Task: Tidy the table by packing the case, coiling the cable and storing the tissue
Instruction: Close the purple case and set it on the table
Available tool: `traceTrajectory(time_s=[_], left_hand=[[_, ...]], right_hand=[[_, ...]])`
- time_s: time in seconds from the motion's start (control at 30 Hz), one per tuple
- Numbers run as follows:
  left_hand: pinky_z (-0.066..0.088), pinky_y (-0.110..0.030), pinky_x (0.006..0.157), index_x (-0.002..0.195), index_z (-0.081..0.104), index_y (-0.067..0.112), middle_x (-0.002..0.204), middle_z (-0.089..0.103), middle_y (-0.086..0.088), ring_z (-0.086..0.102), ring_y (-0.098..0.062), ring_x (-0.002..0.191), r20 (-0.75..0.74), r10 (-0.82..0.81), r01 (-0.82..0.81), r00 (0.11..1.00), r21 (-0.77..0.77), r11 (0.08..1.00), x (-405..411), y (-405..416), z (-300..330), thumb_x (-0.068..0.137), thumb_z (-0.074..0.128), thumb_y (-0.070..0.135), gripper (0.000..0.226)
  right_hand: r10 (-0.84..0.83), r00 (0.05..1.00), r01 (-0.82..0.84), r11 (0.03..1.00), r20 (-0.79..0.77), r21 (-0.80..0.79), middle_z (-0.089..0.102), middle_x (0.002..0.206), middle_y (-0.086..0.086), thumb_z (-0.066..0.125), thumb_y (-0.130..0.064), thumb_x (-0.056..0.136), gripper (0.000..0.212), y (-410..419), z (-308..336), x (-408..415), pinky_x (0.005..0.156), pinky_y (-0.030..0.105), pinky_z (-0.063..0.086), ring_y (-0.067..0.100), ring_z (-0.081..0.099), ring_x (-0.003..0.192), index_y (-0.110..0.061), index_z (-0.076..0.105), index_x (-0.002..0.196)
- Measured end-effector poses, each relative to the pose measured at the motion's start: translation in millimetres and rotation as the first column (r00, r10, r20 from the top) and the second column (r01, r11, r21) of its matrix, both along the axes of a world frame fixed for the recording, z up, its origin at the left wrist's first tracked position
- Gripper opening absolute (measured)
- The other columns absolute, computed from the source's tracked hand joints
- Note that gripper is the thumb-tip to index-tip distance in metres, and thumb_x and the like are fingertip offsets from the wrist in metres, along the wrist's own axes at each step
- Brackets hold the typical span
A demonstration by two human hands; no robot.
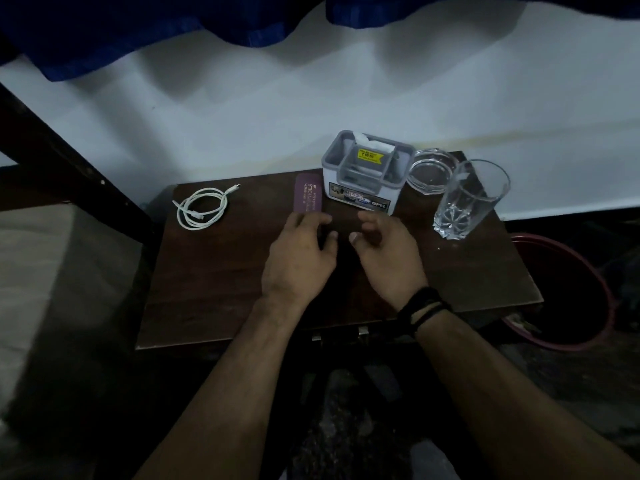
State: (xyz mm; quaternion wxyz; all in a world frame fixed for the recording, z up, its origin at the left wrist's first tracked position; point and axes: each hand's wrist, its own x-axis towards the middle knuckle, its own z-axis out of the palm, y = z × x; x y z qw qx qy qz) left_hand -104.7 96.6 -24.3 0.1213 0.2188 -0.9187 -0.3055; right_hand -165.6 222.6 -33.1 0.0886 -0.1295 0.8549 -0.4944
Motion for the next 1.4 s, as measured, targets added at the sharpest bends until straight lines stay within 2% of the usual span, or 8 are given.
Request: traceTrajectory(time_s=[0.13, 0.3, 0.5, 0.7, 0.9, 1.1, 1.23, 1.4], left_hand=[[0.056, -0.044, 0.085, 0.118, 0.066, 0.026, 0.123, 0.063, 0.0, 0.068, -0.03, 0.097, -0.051, -0.091, 0.091, 0.995, 0.0, 0.996, -13.9, 37.3, 3.6, 0.091, 0.06, 0.036, 0.03], [0.056, -0.042, 0.088, 0.118, 0.069, 0.02, 0.119, 0.066, -0.001, 0.068, -0.026, 0.1, -0.159, -0.183, 0.191, 0.97, 0.032, 0.981, -37.4, 91.8, -3.1, 0.089, 0.062, 0.031, 0.032], [0.051, -0.04, 0.102, 0.139, 0.054, 0.017, 0.134, 0.06, -0.003, 0.062, -0.022, 0.119, -0.188, -0.2, 0.235, 0.962, 0.186, 0.954, -75.2, 130.8, -17.0, 0.089, 0.068, 0.028, 0.054], [0.051, -0.04, 0.104, 0.143, 0.045, 0.031, 0.135, 0.064, 0.007, 0.063, -0.014, 0.123, -0.171, -0.209, 0.261, 0.963, 0.393, 0.882, -103.0, 133.3, -29.5, 0.081, 0.063, 0.015, 0.066], [0.051, -0.041, 0.105, 0.136, 0.044, 0.045, 0.127, 0.07, 0.01, 0.068, -0.012, 0.113, -0.104, -0.165, 0.195, 0.981, 0.538, 0.82, -106.9, 127.2, -29.6, 0.071, 0.049, 0.018, 0.07], [0.052, -0.041, 0.102, 0.129, 0.054, 0.045, 0.117, 0.072, 0.015, 0.07, -0.008, 0.106, -0.156, -0.192, 0.245, 0.969, 0.494, 0.834, -104.6, 123.2, 7.1, 0.08, 0.056, 0.04, 0.05], [0.05, -0.035, 0.098, 0.106, 0.07, 0.025, 0.105, 0.071, 0.009, 0.064, -0.014, 0.107, -0.265, -0.226, 0.303, 0.937, 0.298, 0.905, -119.5, 110.5, 50.6, 0.094, 0.055, 0.041, 0.025], [0.043, -0.027, 0.089, 0.134, 0.062, 0.021, 0.124, 0.069, 0.003, 0.063, -0.016, 0.115, -0.096, -0.218, 0.235, 0.971, 0.231, 0.944, -160.4, 86.0, 78.8, 0.098, 0.05, 0.058, 0.053]], right_hand=[[-0.065, 0.982, 0.078, 0.995, -0.175, 0.067, 0.065, 0.115, 0.004, 0.069, -0.016, 0.088, 0.029, 40.8, 5.7, -4.2, 0.094, 0.042, 0.052, 0.02, 0.066, 0.106, -0.018, 0.067, 0.118], [-0.202, 0.939, 0.237, 0.966, -0.28, 0.099, 0.063, 0.11, 0.007, 0.073, -0.017, 0.082, 0.024, 88.7, 9.5, -17.3, 0.081, 0.028, 0.044, 0.017, 0.061, 0.094, -0.015, 0.066, 0.105], [-0.413, 0.872, 0.433, 0.901, -0.264, 0.021, 0.048, 0.11, 0.008, 0.08, -0.015, 0.07, 0.049, 119.4, 4.8, -49.3, 0.09, 0.05, 0.046, 0.029, 0.05, 0.103, -0.005, 0.051, 0.108], [-0.239, 0.963, 0.252, 0.963, -0.122, 0.101, 0.04, 0.15, 0.019, 0.08, -0.023, 0.077, 0.093, 124.2, -9.1, -75.2, 0.113, 0.042, 0.038, 0.035, 0.042, 0.138, -0.006, 0.029, 0.153], [-0.176, 0.982, 0.179, 0.983, -0.063, 0.05, 0.066, 0.128, 0.007, 0.077, -0.034, 0.083, 0.062, 120.2, -10.0, -84.1, 0.086, 0.031, 0.048, 0.028, 0.064, 0.114, -0.017, 0.047, 0.135], [-0.228, 0.947, 0.236, 0.972, -0.226, 0.009, 0.069, 0.123, 0.002, 0.071, -0.036, 0.085, 0.051, 118.5, 8.7, -84.7, 0.085, 0.032, 0.051, 0.026, 0.066, 0.11, -0.021, 0.054, 0.13], [-0.243, 0.936, 0.251, 0.968, -0.256, -0.002, 0.072, 0.12, 0.006, 0.073, -0.033, 0.086, 0.056, 105.2, 26.4, -98.6, 0.074, 0.024, 0.037, 0.03, 0.066, 0.11, -0.016, 0.052, 0.135], [-0.238, 0.948, 0.244, 0.97, -0.209, 0.003, 0.072, 0.119, 0.006, 0.079, -0.048, 0.077, 0.072, 83.1, 36.5, -141.6, 0.076, 0.031, 0.046, 0.031, 0.067, 0.109, -0.014, 0.051, 0.133]])
